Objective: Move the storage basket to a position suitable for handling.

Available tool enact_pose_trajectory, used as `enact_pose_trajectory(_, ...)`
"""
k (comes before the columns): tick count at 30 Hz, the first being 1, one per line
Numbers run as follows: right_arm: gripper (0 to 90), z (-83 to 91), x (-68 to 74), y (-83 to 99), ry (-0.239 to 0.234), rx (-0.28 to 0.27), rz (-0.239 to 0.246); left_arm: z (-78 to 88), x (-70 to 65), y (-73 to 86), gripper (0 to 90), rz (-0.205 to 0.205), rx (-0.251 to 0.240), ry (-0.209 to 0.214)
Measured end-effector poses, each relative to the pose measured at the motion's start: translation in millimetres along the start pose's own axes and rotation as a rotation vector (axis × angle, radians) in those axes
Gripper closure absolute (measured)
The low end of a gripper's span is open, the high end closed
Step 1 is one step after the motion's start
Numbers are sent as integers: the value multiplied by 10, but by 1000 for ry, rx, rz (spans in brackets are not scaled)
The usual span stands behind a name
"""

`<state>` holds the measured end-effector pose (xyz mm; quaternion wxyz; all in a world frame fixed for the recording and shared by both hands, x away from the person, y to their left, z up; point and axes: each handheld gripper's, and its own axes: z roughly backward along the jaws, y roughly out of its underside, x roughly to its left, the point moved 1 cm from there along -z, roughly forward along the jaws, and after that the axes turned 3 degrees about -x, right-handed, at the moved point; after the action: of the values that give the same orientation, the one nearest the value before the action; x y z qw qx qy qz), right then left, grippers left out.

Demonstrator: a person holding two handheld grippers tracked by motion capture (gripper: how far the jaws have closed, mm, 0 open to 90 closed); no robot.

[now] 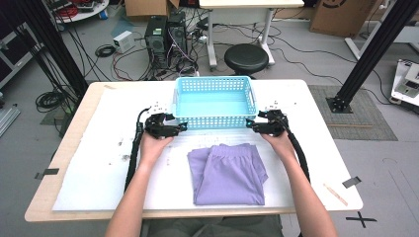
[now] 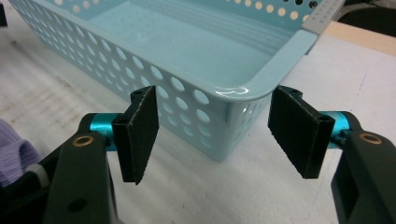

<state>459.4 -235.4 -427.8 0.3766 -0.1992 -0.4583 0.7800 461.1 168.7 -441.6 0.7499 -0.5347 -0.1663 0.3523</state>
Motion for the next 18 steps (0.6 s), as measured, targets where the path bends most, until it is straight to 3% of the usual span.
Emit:
enact_pose_trajectory(6, 374, -82, 4, -15, -1, 3, 22, -78, 55, -45, 269, 35, 25, 12)
enact_pose_trajectory(11, 387, -73, 8, -44, 31, 8, 29, -118, 14, -98, 268, 24, 51, 1)
enact_pose_trajectory(18, 388, 67, 19, -23, 29, 19, 28, -93, -102, -138, 267, 13, 88, 17)
